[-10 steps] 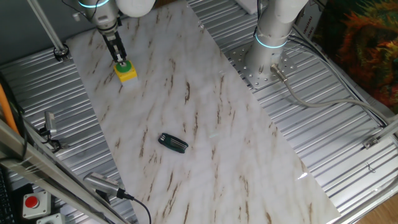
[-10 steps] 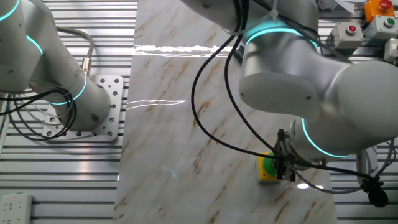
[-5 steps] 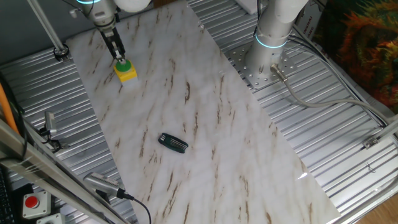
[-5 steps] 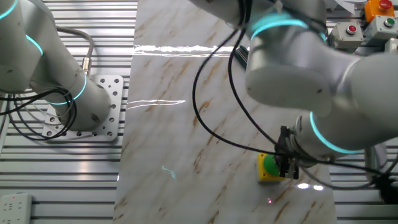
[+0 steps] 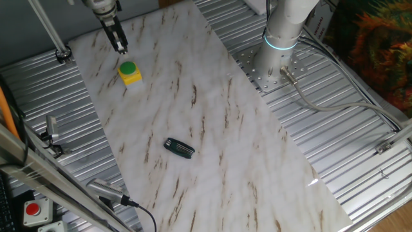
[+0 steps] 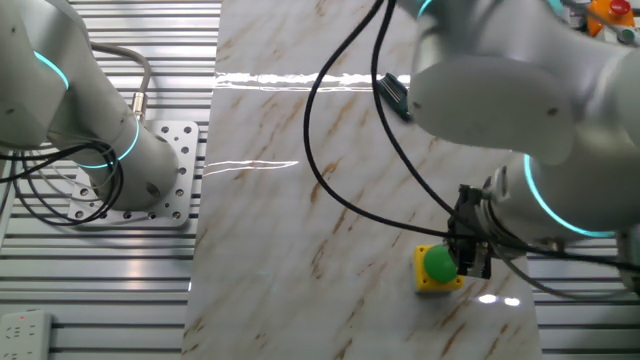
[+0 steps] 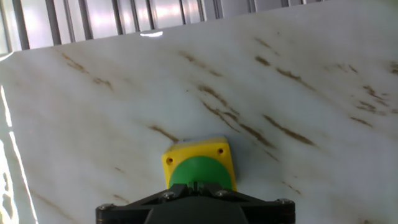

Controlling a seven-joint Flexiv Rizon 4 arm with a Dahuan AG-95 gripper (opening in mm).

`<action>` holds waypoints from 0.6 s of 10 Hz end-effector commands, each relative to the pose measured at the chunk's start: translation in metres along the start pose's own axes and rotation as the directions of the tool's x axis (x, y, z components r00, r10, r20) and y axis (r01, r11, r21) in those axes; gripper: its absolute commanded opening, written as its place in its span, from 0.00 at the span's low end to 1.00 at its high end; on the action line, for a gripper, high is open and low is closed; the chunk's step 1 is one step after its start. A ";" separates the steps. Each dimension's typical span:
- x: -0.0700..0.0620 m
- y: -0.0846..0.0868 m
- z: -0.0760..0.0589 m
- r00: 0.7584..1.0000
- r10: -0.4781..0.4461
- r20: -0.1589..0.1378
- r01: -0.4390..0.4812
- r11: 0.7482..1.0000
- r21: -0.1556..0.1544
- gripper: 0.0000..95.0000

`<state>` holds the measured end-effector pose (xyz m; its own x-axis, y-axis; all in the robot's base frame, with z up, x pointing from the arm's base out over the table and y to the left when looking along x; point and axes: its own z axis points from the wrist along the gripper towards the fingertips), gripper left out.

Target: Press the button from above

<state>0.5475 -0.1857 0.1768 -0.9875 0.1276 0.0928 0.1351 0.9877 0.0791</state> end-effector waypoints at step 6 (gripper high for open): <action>0.004 0.003 -0.008 1.000 -0.001 -0.009 0.001 1.000 -0.023 0.00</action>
<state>0.5453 -0.1842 0.1837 -0.9866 0.1287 0.1006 0.1385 0.9855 0.0983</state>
